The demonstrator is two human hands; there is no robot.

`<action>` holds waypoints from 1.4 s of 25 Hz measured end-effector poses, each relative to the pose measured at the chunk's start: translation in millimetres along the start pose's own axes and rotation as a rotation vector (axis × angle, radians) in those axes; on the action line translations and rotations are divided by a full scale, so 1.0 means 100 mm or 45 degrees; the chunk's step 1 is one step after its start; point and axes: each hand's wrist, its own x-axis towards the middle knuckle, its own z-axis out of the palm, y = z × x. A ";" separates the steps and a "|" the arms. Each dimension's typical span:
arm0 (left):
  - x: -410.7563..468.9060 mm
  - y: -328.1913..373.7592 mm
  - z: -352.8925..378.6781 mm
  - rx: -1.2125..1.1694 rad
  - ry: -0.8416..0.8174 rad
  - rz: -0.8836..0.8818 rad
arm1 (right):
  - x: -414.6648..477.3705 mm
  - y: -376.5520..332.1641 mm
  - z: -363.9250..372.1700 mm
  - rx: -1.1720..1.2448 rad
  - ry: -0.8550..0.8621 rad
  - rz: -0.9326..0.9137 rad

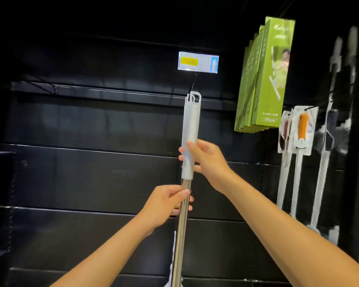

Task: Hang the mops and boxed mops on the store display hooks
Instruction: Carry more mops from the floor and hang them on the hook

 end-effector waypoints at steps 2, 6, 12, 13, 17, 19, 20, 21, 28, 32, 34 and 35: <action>0.10 0.10 -0.02 -0.002 0.001 0.020 | 0.13 -0.08 -0.02 -0.012 0.001 -0.011; 0.31 0.31 -0.07 -0.008 -0.014 0.036 | 0.39 -0.22 -0.05 -0.083 0.048 -0.060; 0.54 0.46 -0.09 -0.009 -0.028 0.084 | 0.62 -0.37 -0.10 -0.096 0.093 -0.119; 0.57 0.46 -0.09 -0.011 -0.032 0.083 | 0.64 -0.36 -0.11 -0.101 0.094 -0.113; 0.68 0.33 -0.09 -0.006 -0.016 0.060 | 0.73 -0.22 -0.11 -0.113 0.102 -0.078; 0.74 0.23 -0.09 -0.011 -0.005 0.036 | 0.78 -0.11 -0.10 -0.121 0.116 -0.050; 0.77 0.19 -0.09 -0.010 0.004 0.022 | 0.81 -0.06 -0.09 -0.126 0.120 -0.037; 0.81 0.15 -0.09 -0.005 0.017 0.008 | 0.86 -0.01 -0.08 -0.134 0.122 -0.024; 1.14 -0.04 -0.14 0.030 0.076 -0.029 | 1.18 0.27 -0.02 -0.172 0.182 0.069; 1.29 -0.14 -0.17 0.042 0.076 -0.041 | 1.34 0.36 0.00 -0.157 0.223 0.090; 1.34 -0.17 -0.19 0.030 0.080 -0.046 | 1.39 0.39 0.02 -0.144 0.254 0.104; 1.35 -0.18 -0.20 0.027 0.080 -0.049 | 1.40 0.41 0.03 -0.137 0.274 0.104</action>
